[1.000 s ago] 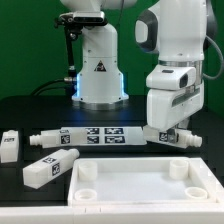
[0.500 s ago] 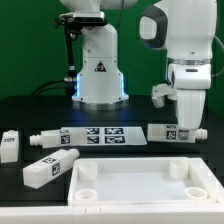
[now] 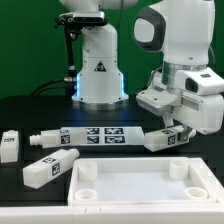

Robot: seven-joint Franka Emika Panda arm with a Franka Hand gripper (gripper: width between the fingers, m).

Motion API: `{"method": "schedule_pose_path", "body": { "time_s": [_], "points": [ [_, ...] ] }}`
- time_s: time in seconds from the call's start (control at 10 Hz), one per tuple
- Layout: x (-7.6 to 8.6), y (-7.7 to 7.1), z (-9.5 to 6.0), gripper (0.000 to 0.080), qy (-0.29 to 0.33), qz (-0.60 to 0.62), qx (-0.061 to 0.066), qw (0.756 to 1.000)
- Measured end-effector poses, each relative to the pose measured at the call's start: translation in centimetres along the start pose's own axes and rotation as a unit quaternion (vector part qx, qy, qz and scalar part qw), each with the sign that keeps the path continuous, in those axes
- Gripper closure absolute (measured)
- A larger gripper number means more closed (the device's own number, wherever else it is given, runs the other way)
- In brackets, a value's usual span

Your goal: Assemble desk

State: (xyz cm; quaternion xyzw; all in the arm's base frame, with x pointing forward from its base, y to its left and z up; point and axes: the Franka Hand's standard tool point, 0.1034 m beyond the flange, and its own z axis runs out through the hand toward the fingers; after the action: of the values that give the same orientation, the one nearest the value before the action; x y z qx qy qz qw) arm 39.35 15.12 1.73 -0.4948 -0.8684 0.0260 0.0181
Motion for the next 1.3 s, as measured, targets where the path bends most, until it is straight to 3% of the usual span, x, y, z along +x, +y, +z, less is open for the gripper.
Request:
{"method": "schedule_pose_path", "body": {
  "time_s": [0.4, 0.7, 0.9, 1.0, 1.2, 1.3],
  "points": [
    [-1.0, -0.5, 0.1, 0.0515, -0.017, -0.127, 0.005, 0.992],
    [-0.3, -2.9, 1.0, 0.0515, -0.017, -0.242, 0.036, 0.969],
    [-0.9, -3.0, 1.1, 0.0515, -0.020, -0.297, 0.047, 0.954],
    [-1.1, -3.1, 1.1, 0.0432, -0.022, -0.322, 0.049, 0.945],
    [-1.2, -3.2, 1.2, 0.0188, -0.023, -0.291, 0.048, 0.955],
    [-1.4, -3.2, 1.0, 0.0188, -0.025, -0.276, 0.049, 0.960]
  ]
}}
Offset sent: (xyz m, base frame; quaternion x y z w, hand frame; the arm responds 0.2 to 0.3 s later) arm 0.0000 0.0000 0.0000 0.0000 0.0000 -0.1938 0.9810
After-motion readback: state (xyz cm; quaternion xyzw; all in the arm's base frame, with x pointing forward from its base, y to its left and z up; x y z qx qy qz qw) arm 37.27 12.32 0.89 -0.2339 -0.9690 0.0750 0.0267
